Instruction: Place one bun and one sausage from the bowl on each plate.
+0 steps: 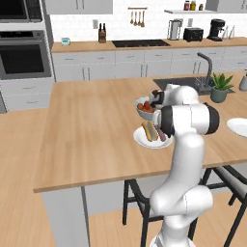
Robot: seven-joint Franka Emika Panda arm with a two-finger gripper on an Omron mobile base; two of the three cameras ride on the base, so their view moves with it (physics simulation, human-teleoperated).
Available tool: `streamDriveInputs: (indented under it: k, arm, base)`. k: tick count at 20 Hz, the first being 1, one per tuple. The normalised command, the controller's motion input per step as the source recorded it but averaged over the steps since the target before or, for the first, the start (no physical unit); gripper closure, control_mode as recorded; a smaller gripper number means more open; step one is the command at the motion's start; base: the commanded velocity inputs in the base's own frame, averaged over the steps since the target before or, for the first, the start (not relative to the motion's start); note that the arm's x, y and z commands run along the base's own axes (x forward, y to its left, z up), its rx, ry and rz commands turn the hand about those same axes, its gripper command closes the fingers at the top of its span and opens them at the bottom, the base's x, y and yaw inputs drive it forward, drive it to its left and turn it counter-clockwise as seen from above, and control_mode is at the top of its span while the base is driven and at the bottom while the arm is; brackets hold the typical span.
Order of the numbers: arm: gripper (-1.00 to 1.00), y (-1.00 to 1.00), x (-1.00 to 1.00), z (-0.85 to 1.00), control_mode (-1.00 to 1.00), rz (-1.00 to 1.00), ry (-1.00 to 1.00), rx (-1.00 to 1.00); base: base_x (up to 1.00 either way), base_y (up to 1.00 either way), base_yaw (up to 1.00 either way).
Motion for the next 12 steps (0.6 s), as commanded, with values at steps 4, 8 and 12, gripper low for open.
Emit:
streamDriveInputs:
  k: [4,8,12]
  arm:
    - [-1.0,0.21,-0.49,0.58,-1.0,0.0,-0.08,-0.17]
    - [-1.0,0.5,-0.94,0.66,-1.0,0.0,-0.23,-0.09]
    - [-1.0,0.32,-1.0,0.54,-1.0,-0.01,-0.33,0.0]
  base:
    - [0.0,0.0,0.0]
    - [0.0,0.0,0.0]
    - [0.0,0.0,0.0]
